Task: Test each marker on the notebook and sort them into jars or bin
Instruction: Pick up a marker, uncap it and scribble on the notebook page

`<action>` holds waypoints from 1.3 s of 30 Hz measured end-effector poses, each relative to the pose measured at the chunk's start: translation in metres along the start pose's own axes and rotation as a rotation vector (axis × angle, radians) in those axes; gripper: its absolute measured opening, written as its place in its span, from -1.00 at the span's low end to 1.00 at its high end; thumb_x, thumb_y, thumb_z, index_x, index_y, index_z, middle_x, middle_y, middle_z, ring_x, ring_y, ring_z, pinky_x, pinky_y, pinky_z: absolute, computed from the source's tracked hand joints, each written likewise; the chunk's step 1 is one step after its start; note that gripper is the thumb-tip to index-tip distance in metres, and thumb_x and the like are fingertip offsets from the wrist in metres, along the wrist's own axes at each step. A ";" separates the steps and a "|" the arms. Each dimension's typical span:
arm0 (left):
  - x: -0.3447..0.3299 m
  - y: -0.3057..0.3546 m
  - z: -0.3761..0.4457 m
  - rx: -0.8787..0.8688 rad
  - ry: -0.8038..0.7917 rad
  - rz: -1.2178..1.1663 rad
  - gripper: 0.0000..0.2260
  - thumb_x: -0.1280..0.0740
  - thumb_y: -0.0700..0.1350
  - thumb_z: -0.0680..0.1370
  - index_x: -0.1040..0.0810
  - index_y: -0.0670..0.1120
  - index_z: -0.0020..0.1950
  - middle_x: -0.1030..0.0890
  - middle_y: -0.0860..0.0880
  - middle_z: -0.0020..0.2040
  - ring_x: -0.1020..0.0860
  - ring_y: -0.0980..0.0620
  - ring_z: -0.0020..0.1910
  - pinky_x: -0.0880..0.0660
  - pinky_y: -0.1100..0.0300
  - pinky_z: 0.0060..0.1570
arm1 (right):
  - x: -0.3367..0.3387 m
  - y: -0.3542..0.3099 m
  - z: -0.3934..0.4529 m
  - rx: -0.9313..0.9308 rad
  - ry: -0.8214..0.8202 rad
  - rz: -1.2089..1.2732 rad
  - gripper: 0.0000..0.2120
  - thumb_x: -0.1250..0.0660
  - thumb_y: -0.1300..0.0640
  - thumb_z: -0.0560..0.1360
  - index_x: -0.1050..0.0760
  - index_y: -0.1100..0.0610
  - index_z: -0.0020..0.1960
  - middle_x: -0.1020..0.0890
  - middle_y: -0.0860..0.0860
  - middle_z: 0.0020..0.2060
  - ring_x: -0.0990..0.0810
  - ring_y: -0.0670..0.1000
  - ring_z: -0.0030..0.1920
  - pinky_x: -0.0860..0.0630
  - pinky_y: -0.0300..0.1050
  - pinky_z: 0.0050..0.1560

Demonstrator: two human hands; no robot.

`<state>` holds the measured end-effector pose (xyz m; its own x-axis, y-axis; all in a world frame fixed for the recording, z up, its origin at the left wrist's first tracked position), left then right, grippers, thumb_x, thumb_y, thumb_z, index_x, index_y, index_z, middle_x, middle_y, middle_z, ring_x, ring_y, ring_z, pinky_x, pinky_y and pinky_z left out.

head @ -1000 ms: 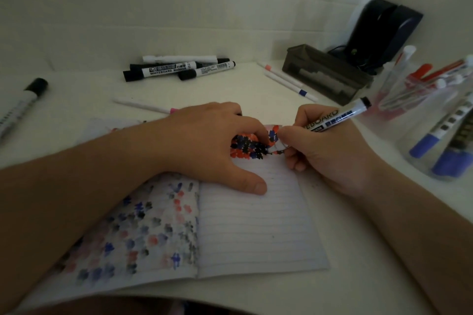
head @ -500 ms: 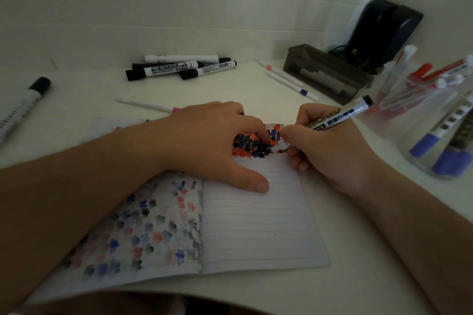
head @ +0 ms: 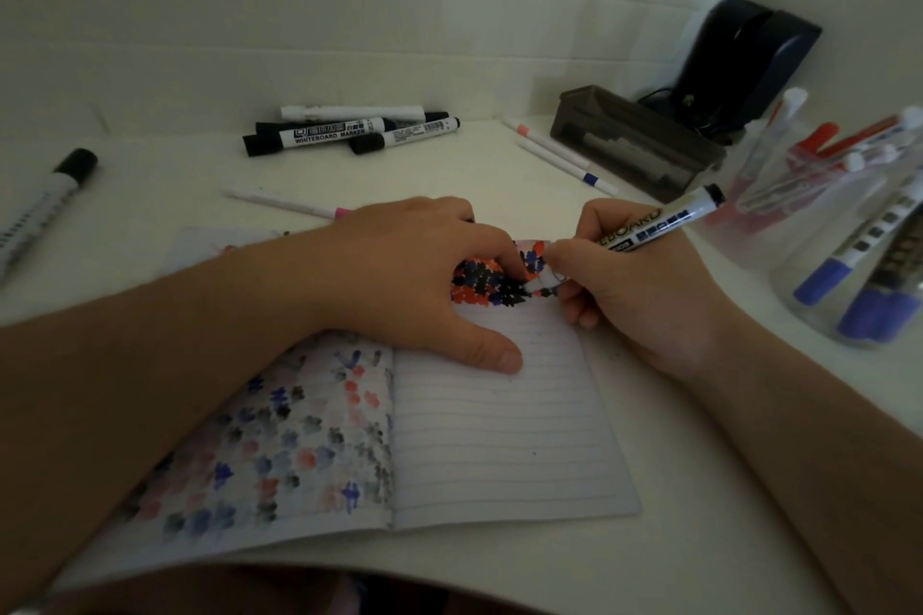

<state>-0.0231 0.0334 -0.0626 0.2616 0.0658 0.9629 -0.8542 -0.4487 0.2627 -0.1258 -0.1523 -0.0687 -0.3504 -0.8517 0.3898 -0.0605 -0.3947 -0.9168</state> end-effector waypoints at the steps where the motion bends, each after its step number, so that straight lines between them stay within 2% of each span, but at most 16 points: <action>1: 0.000 0.000 0.000 0.002 -0.002 0.001 -0.30 -0.24 0.64 0.25 -0.28 0.49 0.36 -0.38 0.25 0.00 -0.38 0.28 -0.02 -0.31 0.25 -0.15 | -0.001 0.000 0.000 0.004 -0.005 -0.002 -0.76 -0.43 0.29 0.53 -0.45 0.33 -0.24 -0.65 0.19 -0.39 -0.59 0.07 -0.45 -0.53 -0.20 -0.48; 7: 0.000 0.000 0.001 -0.002 0.003 0.013 -0.29 -0.22 0.65 0.25 -0.28 0.48 0.35 -0.38 0.25 0.00 -0.37 0.28 -0.01 -0.31 0.26 -0.15 | 0.000 0.000 -0.001 0.020 -0.033 -0.037 -0.72 -0.43 0.31 0.53 -0.40 0.39 -0.25 -0.64 0.17 -0.42 -0.60 0.05 -0.46 -0.51 -0.19 -0.47; 12: 0.000 0.000 0.001 -0.003 0.004 0.018 -0.30 -0.24 0.64 0.25 -0.28 0.49 0.36 -0.37 0.25 -0.01 -0.37 0.28 -0.02 -0.29 0.27 -0.17 | 0.001 0.001 0.001 -0.001 -0.017 0.021 -0.75 -0.42 0.31 0.52 -0.43 0.27 -0.29 -0.63 0.17 -0.41 -0.58 0.06 -0.45 -0.50 -0.18 -0.49; 17: -0.001 0.000 0.000 -0.007 0.011 0.009 -0.30 -0.24 0.64 0.26 -0.30 0.49 0.36 -0.38 0.24 0.00 -0.39 0.27 -0.01 -0.31 0.26 -0.15 | 0.000 0.003 0.002 -0.005 -0.013 0.011 -0.75 -0.42 0.30 0.51 -0.41 0.37 -0.23 -0.63 0.20 -0.40 -0.58 0.07 -0.45 -0.50 -0.19 -0.49; 21: -0.002 -0.001 0.000 -0.003 0.010 0.025 -0.28 -0.24 0.63 0.27 -0.27 0.47 0.39 -0.38 0.25 0.01 -0.38 0.27 0.00 -0.29 0.28 -0.16 | 0.000 0.003 0.002 -0.007 -0.039 -0.032 -0.75 -0.41 0.32 0.50 -0.43 0.25 -0.31 -0.62 0.22 -0.40 -0.60 0.08 -0.44 -0.50 -0.16 -0.48; 23: -0.002 0.000 -0.001 -0.010 0.030 0.017 -0.25 -0.25 0.62 0.30 -0.19 0.44 0.43 -0.41 0.27 0.06 -0.41 0.25 0.03 -0.33 0.24 -0.09 | 0.001 0.003 0.003 0.001 -0.041 0.000 -0.76 -0.41 0.32 0.50 -0.44 0.23 -0.29 -0.62 0.20 -0.40 -0.58 0.06 -0.45 -0.48 -0.16 -0.49; 25: -0.003 0.000 -0.001 0.000 0.071 -0.076 -0.32 -0.32 0.46 0.45 -0.11 0.38 0.47 -0.45 0.27 0.07 -0.45 0.23 0.02 -0.38 0.16 -0.02 | 0.002 0.002 0.003 0.010 -0.048 0.125 -0.79 -0.41 0.31 0.52 -0.44 0.24 -0.24 -0.55 0.15 -0.46 -0.46 0.05 -0.52 -0.37 -0.19 -0.53; 26: -0.005 -0.001 -0.001 0.004 0.094 -0.150 -0.42 -0.33 0.30 0.55 -0.11 0.33 0.46 -0.49 0.24 0.03 -0.48 0.22 -0.03 -0.41 0.14 -0.04 | 0.004 0.002 0.004 0.015 -0.054 0.213 -0.79 -0.42 0.30 0.54 -0.43 0.22 -0.21 -0.48 0.12 -0.49 -0.36 0.04 -0.54 -0.28 -0.20 -0.55; 28: -0.006 -0.006 0.001 0.010 0.154 -0.275 -0.59 -0.25 -0.04 0.67 -0.15 0.24 0.42 -0.58 0.16 -0.02 -0.54 0.18 -0.12 -0.47 0.14 -0.09 | 0.009 0.002 0.004 0.017 -0.088 0.379 -0.79 -0.45 0.24 0.53 -0.45 0.16 -0.20 -0.41 0.06 -0.50 -0.23 0.03 -0.52 -0.15 -0.20 -0.55; 29: -0.006 -0.009 0.001 0.019 0.179 -0.312 -0.62 -0.21 -0.12 0.69 -0.17 0.21 0.40 -0.61 0.16 0.00 -0.56 0.20 -0.14 -0.46 0.21 -0.12 | 0.012 0.003 0.004 0.022 -0.117 0.442 -0.81 -0.46 0.21 0.52 -0.47 0.12 -0.19 -0.41 0.04 -0.49 -0.23 0.01 -0.51 -0.15 -0.22 -0.54; 31: -0.004 -0.012 0.000 0.037 0.203 -0.366 -0.69 -0.22 -0.15 0.70 -0.22 0.16 0.34 -0.65 0.21 0.04 -0.55 0.34 -0.17 -0.40 0.37 -0.18 | 0.015 0.003 0.005 0.036 -0.161 0.517 -0.84 -0.47 0.16 0.53 -0.52 0.08 -0.17 -0.44 0.01 -0.45 -0.26 -0.02 -0.48 -0.20 -0.27 -0.52; 34: -0.003 -0.014 0.000 0.038 0.207 -0.433 -0.77 -0.30 -0.09 0.68 -0.28 0.11 0.23 -0.68 0.25 0.05 -0.57 0.39 -0.12 -0.44 0.40 -0.18 | 0.019 0.003 0.007 0.007 -0.194 0.579 -0.90 -0.37 0.07 0.52 -0.60 0.08 -0.13 -0.51 0.03 -0.39 -0.32 0.00 -0.44 -0.16 -0.25 -0.49; 37: -0.003 -0.014 0.000 0.020 0.206 -0.439 -0.79 -0.34 -0.05 0.65 -0.31 0.10 0.17 -0.68 0.28 0.04 -0.60 0.34 -0.01 -0.47 0.38 -0.10 | 0.019 0.004 0.007 0.014 -0.258 0.627 -0.70 -0.27 -0.01 0.41 -0.67 0.14 -0.04 -0.62 0.06 -0.34 -0.36 0.05 -0.43 -0.21 -0.26 -0.47; 39: -0.003 -0.014 0.000 0.012 0.208 -0.422 -0.79 -0.35 -0.04 0.65 -0.32 0.11 0.15 -0.68 0.29 0.04 -0.60 0.32 0.03 -0.51 0.30 -0.02 | 0.018 0.005 0.007 0.025 -0.276 0.625 -0.61 -0.21 -0.02 0.41 -0.69 0.17 0.01 -0.66 0.09 -0.31 -0.38 0.07 -0.42 -0.23 -0.26 -0.47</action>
<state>-0.0116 0.0395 -0.0691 0.4881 0.4215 0.7643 -0.6872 -0.3542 0.6342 -0.1259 -0.1724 -0.0659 -0.0609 -0.9776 -0.2015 0.0979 0.1951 -0.9759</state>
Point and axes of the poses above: each hand's wrist, its own z-axis towards the middle knuckle, its own x-axis out of the back of the hand, y = z × x, the point moved 1 cm from there along z, towards the middle knuckle
